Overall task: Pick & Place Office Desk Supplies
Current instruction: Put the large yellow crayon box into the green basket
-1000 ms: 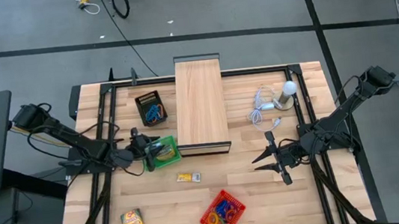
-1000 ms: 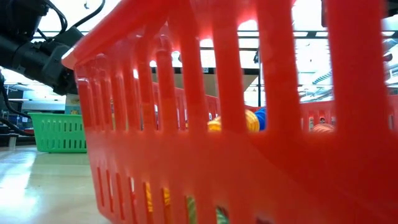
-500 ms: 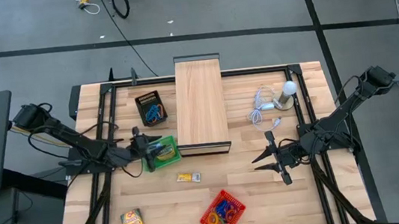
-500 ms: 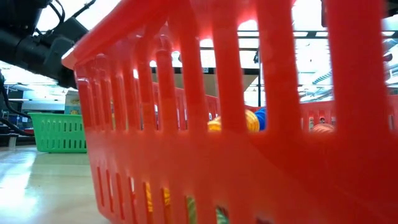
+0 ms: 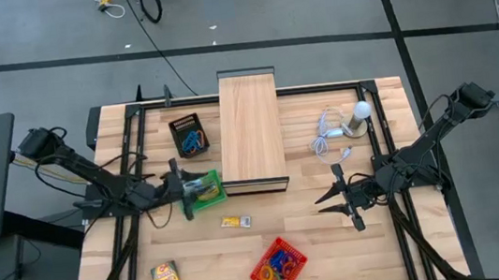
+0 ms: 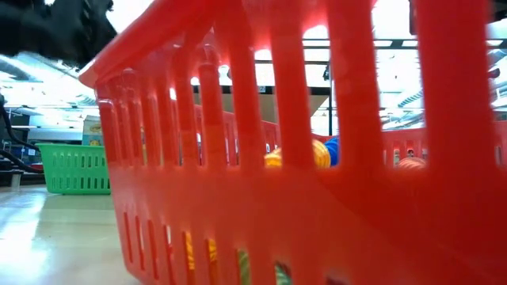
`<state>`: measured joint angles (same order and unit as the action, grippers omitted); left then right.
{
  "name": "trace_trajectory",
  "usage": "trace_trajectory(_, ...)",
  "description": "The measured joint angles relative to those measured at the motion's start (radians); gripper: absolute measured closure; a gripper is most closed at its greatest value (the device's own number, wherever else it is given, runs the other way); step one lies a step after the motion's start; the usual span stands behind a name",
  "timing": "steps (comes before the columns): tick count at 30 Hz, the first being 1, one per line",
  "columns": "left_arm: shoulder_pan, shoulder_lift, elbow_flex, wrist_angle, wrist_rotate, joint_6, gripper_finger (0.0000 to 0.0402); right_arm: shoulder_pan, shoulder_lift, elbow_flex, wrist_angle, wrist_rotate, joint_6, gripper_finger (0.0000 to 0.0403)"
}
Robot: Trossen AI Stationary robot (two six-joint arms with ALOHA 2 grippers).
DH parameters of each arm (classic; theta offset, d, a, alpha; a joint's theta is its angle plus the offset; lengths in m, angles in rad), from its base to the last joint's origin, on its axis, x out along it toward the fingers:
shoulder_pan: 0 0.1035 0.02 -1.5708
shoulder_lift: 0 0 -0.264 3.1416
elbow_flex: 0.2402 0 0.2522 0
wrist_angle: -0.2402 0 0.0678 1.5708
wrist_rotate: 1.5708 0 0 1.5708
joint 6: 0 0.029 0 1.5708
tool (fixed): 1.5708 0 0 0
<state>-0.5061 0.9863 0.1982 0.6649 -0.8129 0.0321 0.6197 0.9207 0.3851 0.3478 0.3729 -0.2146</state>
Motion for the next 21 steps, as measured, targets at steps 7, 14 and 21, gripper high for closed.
trace_trajectory(7, -0.137, 0.003, 0.314, -0.646, 0.028, -0.108, 0.0227, -0.002, 0.016, 0.0, -0.002, 0.021, 0.027, 0.0293)
trace_trajectory(14, -0.277, 0.059, 0.507, -1.183, 0.091, -0.546, 0.0228, -0.002, 0.084, 0.0, -0.002, 0.051, 0.055, 0.0292)
trace_trajectory(21, -0.403, 0.122, 0.507, -1.248, 0.278, -0.845, 0.0229, -0.002, 0.129, 0.001, -0.001, 0.059, 0.1, 0.0266)
